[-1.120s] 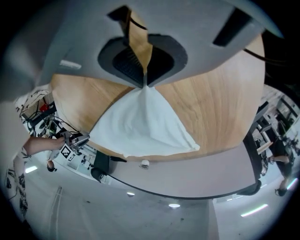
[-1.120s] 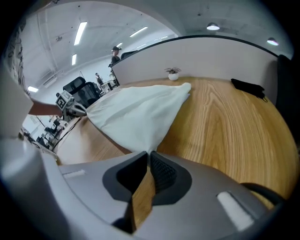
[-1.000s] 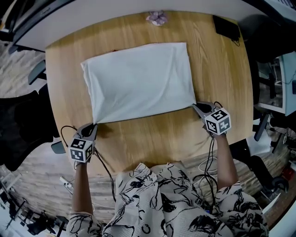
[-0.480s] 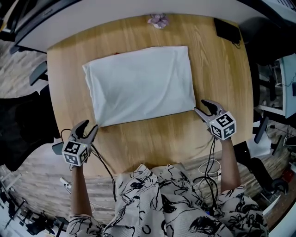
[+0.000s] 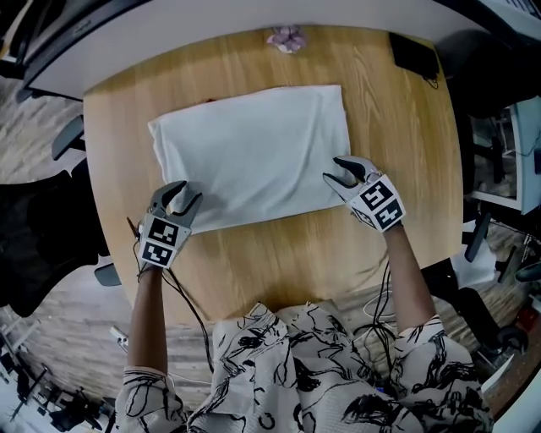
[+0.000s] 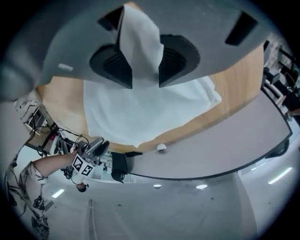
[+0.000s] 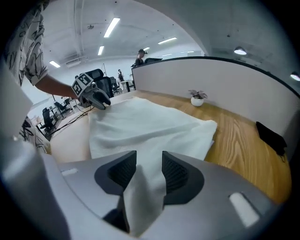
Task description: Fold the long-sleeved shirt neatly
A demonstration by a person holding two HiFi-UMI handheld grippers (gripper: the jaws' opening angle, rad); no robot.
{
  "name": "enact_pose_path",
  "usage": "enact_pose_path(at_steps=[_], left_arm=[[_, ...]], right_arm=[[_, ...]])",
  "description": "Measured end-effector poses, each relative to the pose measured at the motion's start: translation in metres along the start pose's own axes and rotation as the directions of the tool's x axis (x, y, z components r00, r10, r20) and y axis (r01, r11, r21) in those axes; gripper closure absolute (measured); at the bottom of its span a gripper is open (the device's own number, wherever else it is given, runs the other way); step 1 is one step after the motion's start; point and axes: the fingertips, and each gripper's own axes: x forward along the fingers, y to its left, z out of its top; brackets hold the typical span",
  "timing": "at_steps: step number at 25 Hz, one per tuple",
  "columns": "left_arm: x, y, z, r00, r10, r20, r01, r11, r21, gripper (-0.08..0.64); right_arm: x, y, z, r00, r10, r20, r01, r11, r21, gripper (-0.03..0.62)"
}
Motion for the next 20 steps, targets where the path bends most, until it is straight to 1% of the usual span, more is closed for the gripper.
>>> enact_pose_path(at_steps=[3, 4, 6, 8, 10, 11, 13, 15, 17, 20], left_arm=[[0.007, 0.004, -0.024, 0.999, -0.004, -0.048, 0.004, 1.000, -0.016, 0.371], [0.006, 0.006, -0.031, 0.999, -0.005, -0.049, 0.003, 1.000, -0.029, 0.370], [0.005, 0.006, -0.038, 0.999, -0.008, -0.042, 0.006, 0.999, -0.052, 0.367], [0.005, 0.006, -0.037, 0.999, -0.012, -0.045, 0.010, 0.999, -0.051, 0.365], [0.001, 0.008, -0.031, 0.999, -0.012, -0.037, 0.010, 0.998, -0.057, 0.353], [-0.004, 0.012, -0.023, 1.000, -0.004, -0.016, 0.003, 0.998, -0.067, 0.340], [-0.013, 0.025, -0.004, 0.999, 0.027, 0.044, -0.023, 0.995, -0.095, 0.339], [-0.013, 0.040, 0.010, 0.996, 0.053, 0.074, -0.044, 0.993, -0.110, 0.337], [-0.002, 0.051, 0.013, 0.996, 0.060, 0.066, -0.053, 0.992, -0.111, 0.337], [0.019, 0.061, 0.001, 0.998, 0.055, 0.005, -0.054, 0.992, -0.112, 0.337]], right_arm=[[0.007, -0.006, -0.024, 0.997, -0.018, -0.075, 0.015, 0.999, -0.044, 0.401], [0.008, -0.008, -0.031, 0.997, -0.018, -0.080, 0.015, 0.999, -0.041, 0.398], [0.007, -0.010, -0.039, 0.998, -0.005, -0.061, 0.004, 1.000, -0.015, 0.391], [0.005, -0.010, -0.040, 0.999, 0.010, -0.042, -0.010, 1.000, 0.008, 0.388], [0.000, -0.012, -0.032, 0.999, 0.021, -0.028, -0.021, 1.000, 0.019, 0.375], [-0.004, -0.015, -0.024, 1.000, 0.018, -0.010, -0.018, 1.000, 0.024, 0.365], [-0.011, -0.026, 0.000, 0.999, -0.002, 0.046, 0.000, 0.999, 0.043, 0.367], [-0.008, -0.040, 0.022, 0.997, -0.023, 0.078, 0.020, 0.999, 0.039, 0.382], [0.009, -0.047, 0.033, 0.998, -0.021, 0.064, 0.020, 1.000, 0.012, 0.394], [0.038, -0.055, 0.024, 1.000, -0.002, -0.003, 0.002, 1.000, -0.002, 0.400]])
